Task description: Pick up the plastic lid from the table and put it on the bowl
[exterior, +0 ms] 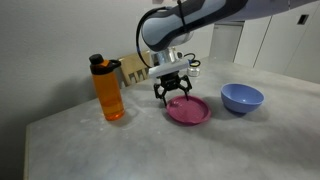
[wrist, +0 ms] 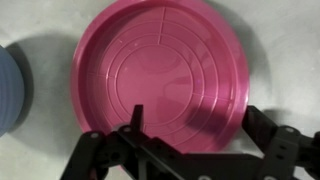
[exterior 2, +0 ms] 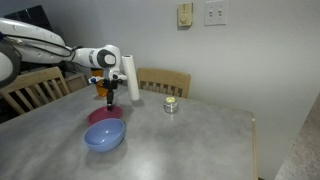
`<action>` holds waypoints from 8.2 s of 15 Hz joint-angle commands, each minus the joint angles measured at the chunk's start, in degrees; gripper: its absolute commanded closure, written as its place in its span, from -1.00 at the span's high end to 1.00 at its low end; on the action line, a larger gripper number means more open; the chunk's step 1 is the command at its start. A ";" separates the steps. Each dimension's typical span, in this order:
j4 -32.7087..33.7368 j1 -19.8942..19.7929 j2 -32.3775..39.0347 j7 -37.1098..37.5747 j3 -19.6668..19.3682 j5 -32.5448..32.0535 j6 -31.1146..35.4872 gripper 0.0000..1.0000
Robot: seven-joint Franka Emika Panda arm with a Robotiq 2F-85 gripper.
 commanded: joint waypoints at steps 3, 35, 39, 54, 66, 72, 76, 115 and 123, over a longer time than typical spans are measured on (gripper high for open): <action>2.93 -0.07 2.32 3.56 -1.60 -0.58 -3.91 0.98; 6.24 -0.34 -1.37 -3.50 1.24 4.03 -4.59 -0.95; 6.86 1.32 -3.44 -3.53 0.60 1.63 -13.23 -0.95; 6.72 1.39 -6.45 -2.41 -2.43 -5.06 -30.76 -0.95; 3.12 -3.43 -7.58 5.07 -1.82 -1.03 -29.78 -0.95; 0.04 -5.21 -8.04 6.08 -1.98 1.71 -27.87 -0.95; -3.77 -6.32 -8.92 5.90 -2.30 2.58 -25.18 -0.95; -48.18 -5.25 -33.69 9.08 -2.21 -5.29 4.33 -0.95; -48.58 -5.22 -33.76 9.97 -3.05 -6.11 3.49 -0.95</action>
